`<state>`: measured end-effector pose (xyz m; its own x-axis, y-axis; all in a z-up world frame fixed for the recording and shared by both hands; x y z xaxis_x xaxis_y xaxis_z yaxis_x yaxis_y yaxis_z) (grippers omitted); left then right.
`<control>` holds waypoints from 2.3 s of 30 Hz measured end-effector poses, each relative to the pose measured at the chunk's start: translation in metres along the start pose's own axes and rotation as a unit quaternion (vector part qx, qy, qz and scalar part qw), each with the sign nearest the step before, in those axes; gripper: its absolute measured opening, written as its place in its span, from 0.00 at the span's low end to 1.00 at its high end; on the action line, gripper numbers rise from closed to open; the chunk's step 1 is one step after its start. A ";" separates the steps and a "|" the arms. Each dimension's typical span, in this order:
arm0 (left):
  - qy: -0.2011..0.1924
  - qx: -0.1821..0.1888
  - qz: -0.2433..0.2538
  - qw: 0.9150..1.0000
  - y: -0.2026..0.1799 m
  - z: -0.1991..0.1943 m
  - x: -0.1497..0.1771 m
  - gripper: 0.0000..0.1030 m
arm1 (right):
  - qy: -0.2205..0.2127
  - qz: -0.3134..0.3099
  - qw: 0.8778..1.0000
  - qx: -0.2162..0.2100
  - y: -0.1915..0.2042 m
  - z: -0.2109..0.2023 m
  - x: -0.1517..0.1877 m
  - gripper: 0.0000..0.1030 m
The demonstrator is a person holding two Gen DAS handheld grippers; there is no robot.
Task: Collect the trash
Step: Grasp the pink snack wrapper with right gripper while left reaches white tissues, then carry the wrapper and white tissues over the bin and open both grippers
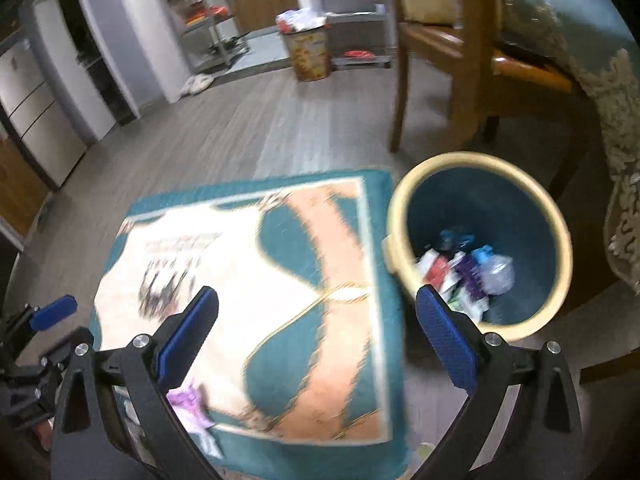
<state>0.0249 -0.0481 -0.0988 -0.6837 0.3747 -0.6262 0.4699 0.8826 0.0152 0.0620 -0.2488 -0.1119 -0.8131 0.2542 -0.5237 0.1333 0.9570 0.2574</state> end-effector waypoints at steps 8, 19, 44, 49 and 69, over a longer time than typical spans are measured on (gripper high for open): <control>0.044 -0.062 -0.013 0.997 0.050 0.002 0.051 0.62 | 0.082 -0.032 0.995 -0.036 0.056 0.036 0.072 0.87; 0.036 -0.039 -0.090 0.995 0.075 -0.004 0.055 0.62 | 0.175 -0.082 0.979 -0.064 0.086 0.075 0.137 0.56; 0.164 0.065 0.035 0.984 -0.030 0.061 0.093 0.55 | 0.079 0.099 0.991 -0.031 -0.003 0.058 0.050 0.04; 0.205 0.045 0.075 0.975 -0.037 0.080 0.112 0.32 | 0.064 0.124 0.989 -0.042 -0.013 0.042 0.033 0.04; -0.042 0.040 0.158 0.986 -0.086 0.023 -0.134 0.29 | -0.069 0.213 0.974 0.016 -0.204 -0.051 -0.093 0.04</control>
<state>0.0889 -0.1810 -0.0346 -0.4492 0.5999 -0.6621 0.6965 0.6993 0.1610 0.0817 -0.4751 -0.0739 -0.5964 0.6440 -0.4791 0.4624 0.7635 0.4508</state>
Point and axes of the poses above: each gripper's, at about its wrist camera, not at the fingertips, and z roughly the way its jaws point, y to its left, x to its underside, the point moved 7 cm from there along z, roughly the way its jaws point, and after that the axes turned 9 degrees about z, right-handed, at the moved point
